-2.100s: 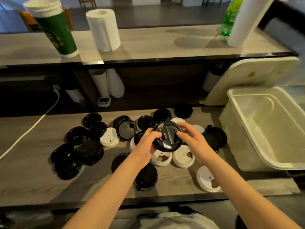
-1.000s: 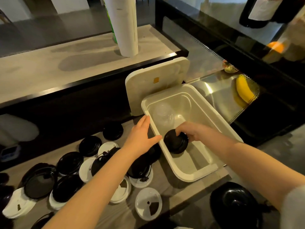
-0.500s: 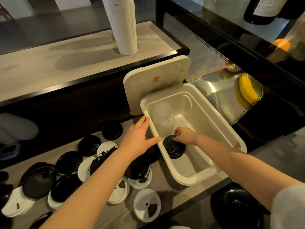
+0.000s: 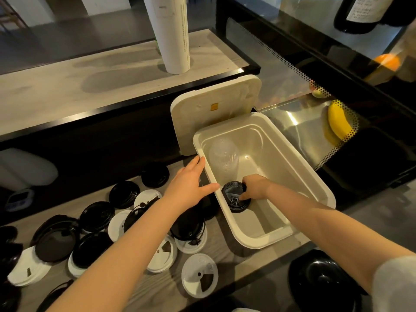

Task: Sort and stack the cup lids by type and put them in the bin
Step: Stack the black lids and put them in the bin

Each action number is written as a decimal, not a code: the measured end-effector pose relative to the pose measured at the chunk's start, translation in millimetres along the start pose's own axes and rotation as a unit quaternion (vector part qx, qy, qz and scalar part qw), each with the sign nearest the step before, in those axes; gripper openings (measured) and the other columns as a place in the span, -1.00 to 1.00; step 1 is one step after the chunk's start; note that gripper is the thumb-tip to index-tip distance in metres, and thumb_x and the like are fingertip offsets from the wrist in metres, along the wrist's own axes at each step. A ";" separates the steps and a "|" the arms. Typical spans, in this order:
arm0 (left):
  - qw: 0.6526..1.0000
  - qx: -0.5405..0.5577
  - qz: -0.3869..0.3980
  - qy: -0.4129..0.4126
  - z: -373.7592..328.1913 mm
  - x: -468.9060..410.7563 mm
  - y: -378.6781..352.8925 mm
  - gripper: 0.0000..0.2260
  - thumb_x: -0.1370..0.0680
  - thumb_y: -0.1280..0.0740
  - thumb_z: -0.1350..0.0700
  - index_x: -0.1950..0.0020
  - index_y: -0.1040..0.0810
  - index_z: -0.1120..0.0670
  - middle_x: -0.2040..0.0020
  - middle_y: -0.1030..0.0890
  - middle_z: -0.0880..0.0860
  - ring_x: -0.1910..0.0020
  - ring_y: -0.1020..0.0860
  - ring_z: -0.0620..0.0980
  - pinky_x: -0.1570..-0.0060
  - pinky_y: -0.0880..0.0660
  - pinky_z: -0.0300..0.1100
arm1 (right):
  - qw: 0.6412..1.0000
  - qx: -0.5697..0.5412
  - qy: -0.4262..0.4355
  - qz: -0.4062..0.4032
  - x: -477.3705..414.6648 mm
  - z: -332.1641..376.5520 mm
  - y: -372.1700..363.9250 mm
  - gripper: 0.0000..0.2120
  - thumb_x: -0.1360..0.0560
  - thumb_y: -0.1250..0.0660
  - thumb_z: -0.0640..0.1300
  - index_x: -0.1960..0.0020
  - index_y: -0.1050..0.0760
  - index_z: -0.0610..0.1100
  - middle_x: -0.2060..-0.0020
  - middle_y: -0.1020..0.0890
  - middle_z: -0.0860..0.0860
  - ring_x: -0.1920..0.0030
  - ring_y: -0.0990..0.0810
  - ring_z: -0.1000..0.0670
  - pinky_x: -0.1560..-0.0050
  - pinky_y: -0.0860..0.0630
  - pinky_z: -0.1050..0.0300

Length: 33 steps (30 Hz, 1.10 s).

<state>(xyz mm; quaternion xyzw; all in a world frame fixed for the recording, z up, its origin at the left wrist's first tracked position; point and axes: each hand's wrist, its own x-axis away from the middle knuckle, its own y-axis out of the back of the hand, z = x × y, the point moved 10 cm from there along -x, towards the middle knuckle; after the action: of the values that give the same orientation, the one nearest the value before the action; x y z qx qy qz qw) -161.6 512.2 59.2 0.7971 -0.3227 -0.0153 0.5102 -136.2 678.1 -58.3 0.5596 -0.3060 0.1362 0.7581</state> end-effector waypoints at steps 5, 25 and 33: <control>1.000 -0.024 -0.008 -0.014 -1.7 0.0 3.0 -0.24 -0.50 -0.27 -0.20 -0.55 0.04 0.02 -0.57 0.01 -0.03 -0.52 -0.06 0.05 -0.47 -0.13 -0.03 | 0.999 0.039 -0.012 -0.011 8.8 -1.1 15.1 -0.46 -0.48 -0.29 0.19 -0.28 -0.40 -0.17 -0.18 -0.54 -0.09 -0.16 -0.52 -0.10 -0.03 -0.47 0.09; 0.988 -0.139 0.018 0.063 146.8 85.3 43.4 -0.50 -0.50 -0.30 -0.12 -0.38 -0.38 0.07 -0.32 -0.46 0.05 -0.26 -0.44 0.05 -0.19 -0.46 0.02 | 0.945 0.040 0.226 -0.235 149.6 193.2 51.6 -0.64 -0.55 -0.22 0.03 -0.28 -0.40 -0.11 -0.15 -0.51 -0.05 -0.18 -0.47 -0.09 -0.09 -0.49 0.03; 0.978 -0.087 0.067 0.179 235.3 119.4 -1.5 -0.47 -0.53 -0.28 -0.13 -0.41 -0.32 0.09 -0.39 -0.36 0.11 -0.35 -0.33 0.14 -0.27 -0.37 -0.01 | 0.969 0.034 0.210 -0.124 81.5 226.2 -38.7 -0.55 -0.51 -0.28 -0.02 -0.36 -0.36 -0.12 -0.24 -0.47 -0.09 -0.27 -0.40 -0.14 -0.14 -0.48 -0.05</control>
<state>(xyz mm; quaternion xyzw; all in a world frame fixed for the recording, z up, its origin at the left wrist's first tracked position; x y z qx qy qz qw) -149.5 260.3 -18.4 0.7158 -0.2765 0.1339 0.6271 -122.3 443.2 4.5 0.5775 -0.0632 0.1663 0.7967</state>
